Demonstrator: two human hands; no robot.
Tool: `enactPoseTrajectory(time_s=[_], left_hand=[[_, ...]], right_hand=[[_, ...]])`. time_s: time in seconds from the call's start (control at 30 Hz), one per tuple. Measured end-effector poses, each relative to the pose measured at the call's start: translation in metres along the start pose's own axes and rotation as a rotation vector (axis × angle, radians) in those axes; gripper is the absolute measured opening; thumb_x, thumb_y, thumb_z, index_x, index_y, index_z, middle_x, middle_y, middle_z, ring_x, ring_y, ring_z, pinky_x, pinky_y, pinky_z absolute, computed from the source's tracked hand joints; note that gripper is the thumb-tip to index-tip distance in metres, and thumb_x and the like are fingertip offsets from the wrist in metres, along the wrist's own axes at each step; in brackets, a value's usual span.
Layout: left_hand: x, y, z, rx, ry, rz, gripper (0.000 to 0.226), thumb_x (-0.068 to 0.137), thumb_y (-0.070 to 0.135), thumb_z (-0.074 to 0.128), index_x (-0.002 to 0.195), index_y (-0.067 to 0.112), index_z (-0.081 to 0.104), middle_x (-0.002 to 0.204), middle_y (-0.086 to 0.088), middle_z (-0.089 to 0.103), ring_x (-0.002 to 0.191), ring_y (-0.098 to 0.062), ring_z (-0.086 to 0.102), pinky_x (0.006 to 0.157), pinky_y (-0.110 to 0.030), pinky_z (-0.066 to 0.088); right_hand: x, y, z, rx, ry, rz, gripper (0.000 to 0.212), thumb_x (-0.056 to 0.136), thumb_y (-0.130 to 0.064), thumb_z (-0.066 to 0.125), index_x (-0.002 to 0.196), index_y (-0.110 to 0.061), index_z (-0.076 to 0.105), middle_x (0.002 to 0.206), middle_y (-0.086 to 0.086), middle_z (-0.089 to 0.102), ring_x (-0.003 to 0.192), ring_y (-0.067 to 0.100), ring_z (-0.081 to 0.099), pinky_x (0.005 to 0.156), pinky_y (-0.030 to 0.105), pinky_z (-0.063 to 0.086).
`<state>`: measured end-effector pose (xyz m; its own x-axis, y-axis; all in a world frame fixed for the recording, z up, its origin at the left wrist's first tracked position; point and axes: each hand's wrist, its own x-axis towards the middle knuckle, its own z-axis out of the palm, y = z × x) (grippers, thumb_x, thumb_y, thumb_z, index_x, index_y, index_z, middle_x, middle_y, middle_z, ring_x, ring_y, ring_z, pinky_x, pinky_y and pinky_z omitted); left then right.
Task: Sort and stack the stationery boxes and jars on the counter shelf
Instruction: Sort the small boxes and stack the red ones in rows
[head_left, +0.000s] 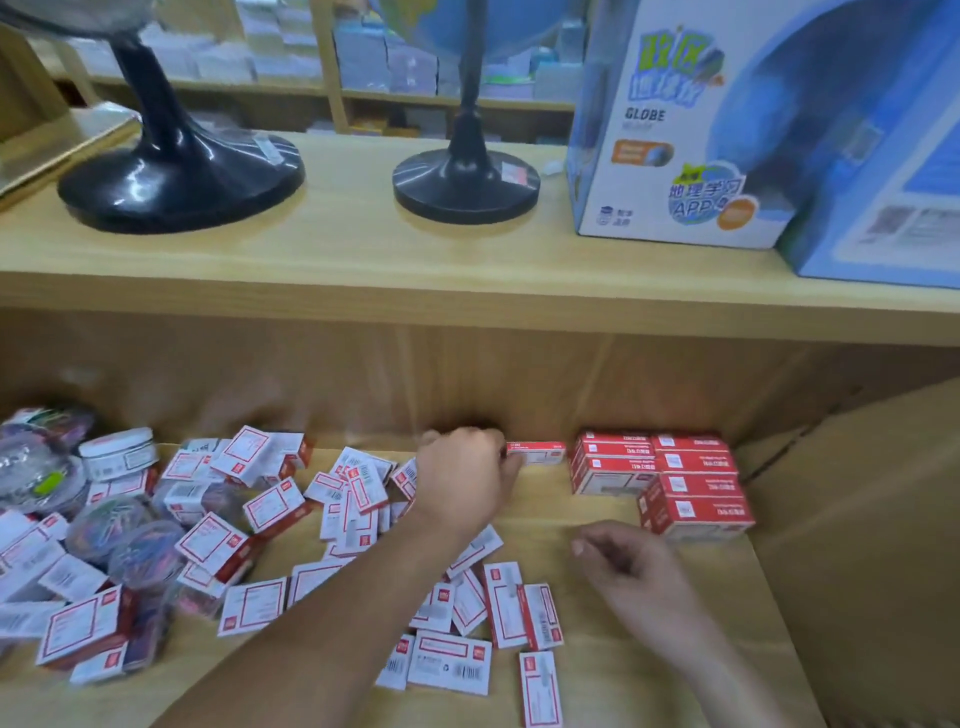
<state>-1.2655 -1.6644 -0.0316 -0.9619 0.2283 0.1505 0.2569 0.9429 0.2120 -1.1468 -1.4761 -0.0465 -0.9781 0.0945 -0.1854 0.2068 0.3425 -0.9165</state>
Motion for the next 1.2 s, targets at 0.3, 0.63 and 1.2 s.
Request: enactPoseTrajectory(time_s=[0.3, 0.63, 1.2], left_hand=[[-0.002, -0.002, -0.001, -0.094, 0.009, 0.047, 0.037, 0.096, 0.051, 0.055, 0.08, 0.019, 0.066, 0.08, -0.002, 0.071, 0.083, -0.026, 0.068, 0.075, -0.034, 0.038], [-0.076, -0.059, -0.024, 0.002, -0.099, 0.333, 0.05, 0.073, 0.065, 0.061, 0.098, 0.027, 0.081, 0.129, 0.004, 0.066, 0.121, -0.024, 0.049, 0.105, -0.045, 0.041], [-0.078, -0.051, -0.051, -0.653, -0.012, 0.072, 0.025, 0.084, 0.038, 0.082, 0.107, 0.033, 0.074, 0.094, 0.02, 0.064, 0.1, -0.002, 0.06, 0.085, -0.016, 0.046]], right_hand=[[0.002, 0.005, 0.002, -0.003, 0.027, 0.017, 0.015, 0.088, -0.014, 0.074, 0.089, -0.028, 0.077, 0.083, -0.004, 0.075, 0.07, 0.003, 0.061, 0.066, 0.013, 0.048], [0.004, 0.006, 0.013, -0.323, 0.054, -0.03, 0.03, 0.072, -0.062, 0.065, 0.1, -0.052, 0.07, 0.085, -0.015, 0.056, 0.076, 0.008, 0.059, 0.076, 0.036, 0.054], [0.0, -0.052, 0.033, 0.199, 0.007, -0.137, 0.014, 0.087, -0.005, 0.073, 0.093, -0.017, 0.077, 0.084, 0.002, 0.076, 0.075, 0.017, 0.066, 0.076, 0.03, 0.054]])
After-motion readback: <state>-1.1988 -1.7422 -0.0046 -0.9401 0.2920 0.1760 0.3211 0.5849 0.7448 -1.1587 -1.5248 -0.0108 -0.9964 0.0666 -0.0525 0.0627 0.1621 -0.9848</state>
